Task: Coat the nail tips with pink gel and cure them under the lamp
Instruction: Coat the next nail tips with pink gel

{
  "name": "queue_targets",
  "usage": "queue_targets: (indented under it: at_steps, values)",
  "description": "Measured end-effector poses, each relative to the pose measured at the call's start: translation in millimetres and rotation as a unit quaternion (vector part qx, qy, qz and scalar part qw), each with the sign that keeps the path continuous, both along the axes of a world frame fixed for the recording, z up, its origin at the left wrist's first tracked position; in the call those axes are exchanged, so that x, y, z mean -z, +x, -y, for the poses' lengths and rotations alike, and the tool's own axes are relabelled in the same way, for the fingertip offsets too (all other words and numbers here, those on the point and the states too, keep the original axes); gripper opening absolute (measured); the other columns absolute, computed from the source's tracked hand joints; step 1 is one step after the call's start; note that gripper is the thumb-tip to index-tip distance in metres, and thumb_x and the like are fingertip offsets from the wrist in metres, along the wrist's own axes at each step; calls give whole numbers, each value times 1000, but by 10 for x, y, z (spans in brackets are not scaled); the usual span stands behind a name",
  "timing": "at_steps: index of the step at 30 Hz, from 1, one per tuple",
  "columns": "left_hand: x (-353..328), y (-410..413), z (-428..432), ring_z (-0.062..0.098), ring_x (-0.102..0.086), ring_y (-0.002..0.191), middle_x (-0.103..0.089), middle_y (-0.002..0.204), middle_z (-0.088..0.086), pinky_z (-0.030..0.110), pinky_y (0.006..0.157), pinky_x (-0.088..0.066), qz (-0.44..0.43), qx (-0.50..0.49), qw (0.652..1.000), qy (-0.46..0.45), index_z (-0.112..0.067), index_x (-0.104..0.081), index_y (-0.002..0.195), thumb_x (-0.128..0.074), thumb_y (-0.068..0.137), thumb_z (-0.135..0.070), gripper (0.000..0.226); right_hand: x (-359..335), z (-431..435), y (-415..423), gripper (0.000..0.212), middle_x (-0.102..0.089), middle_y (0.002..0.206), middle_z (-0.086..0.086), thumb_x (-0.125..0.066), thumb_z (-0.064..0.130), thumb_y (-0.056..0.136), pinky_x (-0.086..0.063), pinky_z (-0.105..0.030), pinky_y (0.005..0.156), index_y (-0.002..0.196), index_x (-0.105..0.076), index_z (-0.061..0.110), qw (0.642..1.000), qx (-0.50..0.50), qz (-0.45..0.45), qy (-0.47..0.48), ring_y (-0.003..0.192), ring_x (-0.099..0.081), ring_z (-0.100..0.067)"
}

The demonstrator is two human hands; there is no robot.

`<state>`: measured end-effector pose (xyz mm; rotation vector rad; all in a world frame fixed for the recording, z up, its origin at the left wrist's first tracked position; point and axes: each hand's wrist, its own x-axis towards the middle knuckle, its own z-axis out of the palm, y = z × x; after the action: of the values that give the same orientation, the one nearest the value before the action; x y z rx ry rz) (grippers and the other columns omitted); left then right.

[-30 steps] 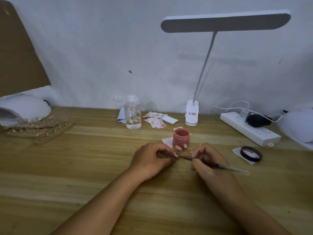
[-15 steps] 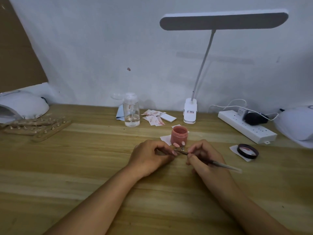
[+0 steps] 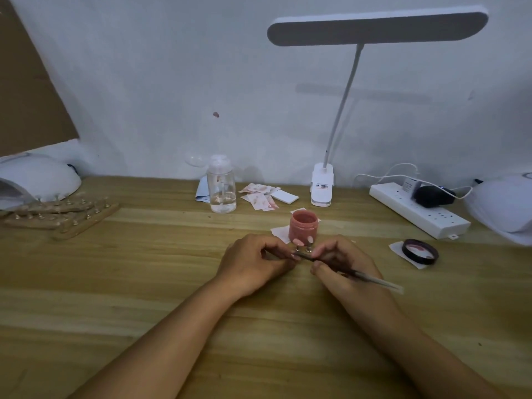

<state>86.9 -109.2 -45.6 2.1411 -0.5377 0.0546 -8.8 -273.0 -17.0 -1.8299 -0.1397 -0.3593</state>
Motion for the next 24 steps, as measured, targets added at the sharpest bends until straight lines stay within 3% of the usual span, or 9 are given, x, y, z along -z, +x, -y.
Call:
queue_targets:
  at_steps: [4,8,14,17,20,24]
  values:
    - [11,0,3,5,-50,66,-73,85,-19,34,74,-48,-7,4,1000,-5,-40,-77,82,-80,78,-33,9,-7,-3,-11,17,-70,78,3,-64,-10,82,-46,-12,67,84,-64,7,1000,5,-1,5,75,-64,-1]
    - [15,10,-7,7,-54,70,-74,85,-18,37,77,-50,-14,7,1000,-11,-40,-77,82,-81,78,-33,9,-18,-20,-20,18,-71,81,0,-63,-10,81,-49,-20,73,84,-65,7,1000,12,0,12,79,-66,-9]
    - [15,9,-2,5,-55,69,-74,84,-18,35,77,-50,-14,1,1000,-8,-39,-77,83,-81,77,-33,9,-19,-30,-25,16,-68,76,2,-62,-11,81,-44,-10,65,83,-64,5,1000,8,1,7,71,-61,-2]
    - [13,3,-7,5,-58,71,-74,84,-19,34,78,-51,-15,3,1000,-13,-39,-78,84,-81,77,-33,10,-24,-26,-32,15,-68,80,-4,-62,-12,82,-45,-12,67,84,-64,3,1000,12,5,18,73,-62,-4]
    - [3,-7,-9,10,-63,78,-74,84,-19,41,82,-54,-16,4,1000,-11,-40,-77,84,-81,77,-33,10,-39,-25,-45,16,-67,77,0,-62,-11,81,-44,-10,64,82,-64,5,1000,11,8,7,71,-60,-1]
    - [-8,-13,-5,6,-58,71,-73,83,-21,40,80,-53,-13,2,1000,-13,-47,-74,75,-81,77,-33,16,-27,-33,-41,16,-64,73,0,-62,-10,81,-42,-12,61,81,-64,6,1000,14,0,-13,66,-56,-1]
